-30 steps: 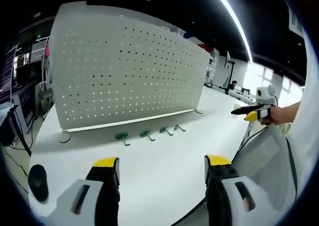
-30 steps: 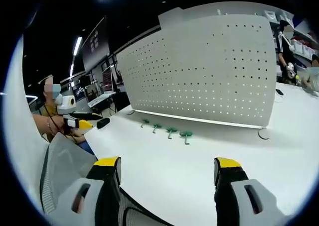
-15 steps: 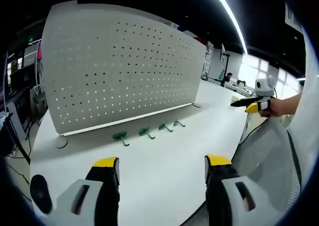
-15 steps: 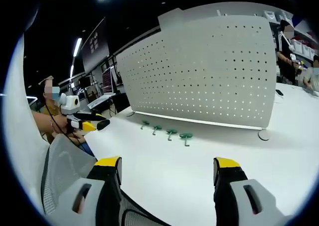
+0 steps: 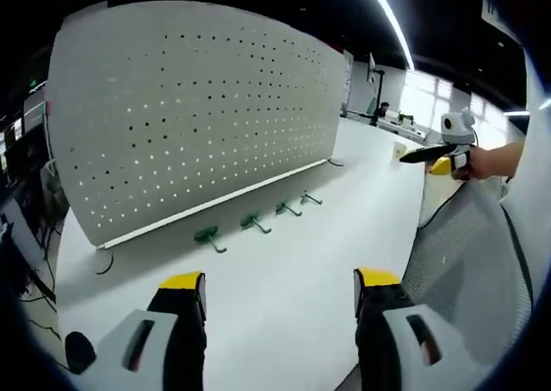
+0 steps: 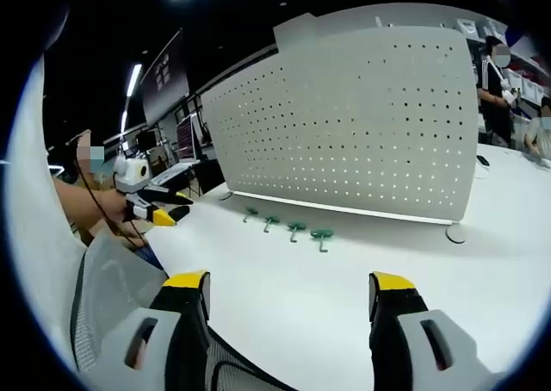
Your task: Insert the hook assembly into the mounting plate slot until the hook locks in place.
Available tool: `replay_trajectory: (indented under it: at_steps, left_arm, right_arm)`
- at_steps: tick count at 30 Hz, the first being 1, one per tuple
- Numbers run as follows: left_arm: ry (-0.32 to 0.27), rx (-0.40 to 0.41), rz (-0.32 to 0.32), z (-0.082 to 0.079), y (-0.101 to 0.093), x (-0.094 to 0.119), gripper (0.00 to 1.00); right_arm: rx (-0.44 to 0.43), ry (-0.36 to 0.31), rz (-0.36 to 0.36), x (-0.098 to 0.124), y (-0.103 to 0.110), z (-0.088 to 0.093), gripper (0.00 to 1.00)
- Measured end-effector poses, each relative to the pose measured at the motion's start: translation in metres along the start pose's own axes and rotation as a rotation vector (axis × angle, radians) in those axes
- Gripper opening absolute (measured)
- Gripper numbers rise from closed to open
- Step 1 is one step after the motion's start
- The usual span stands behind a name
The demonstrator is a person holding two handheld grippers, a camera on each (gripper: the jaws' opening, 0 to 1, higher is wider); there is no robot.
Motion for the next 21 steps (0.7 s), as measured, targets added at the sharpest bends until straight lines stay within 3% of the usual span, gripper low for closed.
replay_trajectory:
  at_steps: [12,21]
  left_arm:
    - [0.046,-0.051,0.029,-0.008,0.023,-0.008,0.71]
    - [0.127,-0.073,0.056,-0.001,0.037,-0.019,0.71]
  right_arm:
    - [-0.011,0.002,0.01,0.003,-0.002,0.002,0.73]
    - [0.006,0.009,0.013,0.001,-0.005,0.0,0.73]
Point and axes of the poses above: the point that each gripper's makers call its tool centre point, and the gripper's own axes: x roughly backward along the fingers, y roughly to its left, z roughly out of its underside, the point moved 2 cm from there along x, roughly backward along the fingers, and after that the axes turned 11 degrees about z, right-handed, at the moved point
